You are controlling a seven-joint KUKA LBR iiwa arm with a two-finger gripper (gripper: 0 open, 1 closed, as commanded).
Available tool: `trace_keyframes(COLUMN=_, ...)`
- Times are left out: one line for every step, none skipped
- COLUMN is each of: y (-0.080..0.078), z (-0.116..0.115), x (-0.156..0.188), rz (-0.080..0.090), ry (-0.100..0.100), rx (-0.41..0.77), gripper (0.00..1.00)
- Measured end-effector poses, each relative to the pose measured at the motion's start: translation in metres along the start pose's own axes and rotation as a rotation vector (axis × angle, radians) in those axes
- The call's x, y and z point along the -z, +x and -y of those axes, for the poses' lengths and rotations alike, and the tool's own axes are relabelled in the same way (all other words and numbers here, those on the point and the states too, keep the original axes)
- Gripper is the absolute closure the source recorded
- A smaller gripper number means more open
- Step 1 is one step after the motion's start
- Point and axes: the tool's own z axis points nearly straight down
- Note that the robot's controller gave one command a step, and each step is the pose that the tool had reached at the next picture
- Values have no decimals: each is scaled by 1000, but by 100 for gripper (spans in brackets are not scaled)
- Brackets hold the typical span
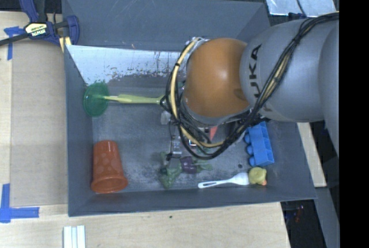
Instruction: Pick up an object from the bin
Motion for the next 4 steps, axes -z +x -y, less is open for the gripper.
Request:
trace_keyframes(y=-34, z=98, x=-30, rz=11, ry=4, rx=-89, gripper=100)
trace_keyframes(y=-34, z=98, x=-30, rz=11, ry=3, rx=-89, gripper=0)
trace_keyframes(y=-34, z=98, x=-30, rz=11, ry=3, rx=-90, gripper=0)
trace_keyframes(y=-40, z=103, x=-49, rz=11, ry=2, rx=-154, gripper=0)
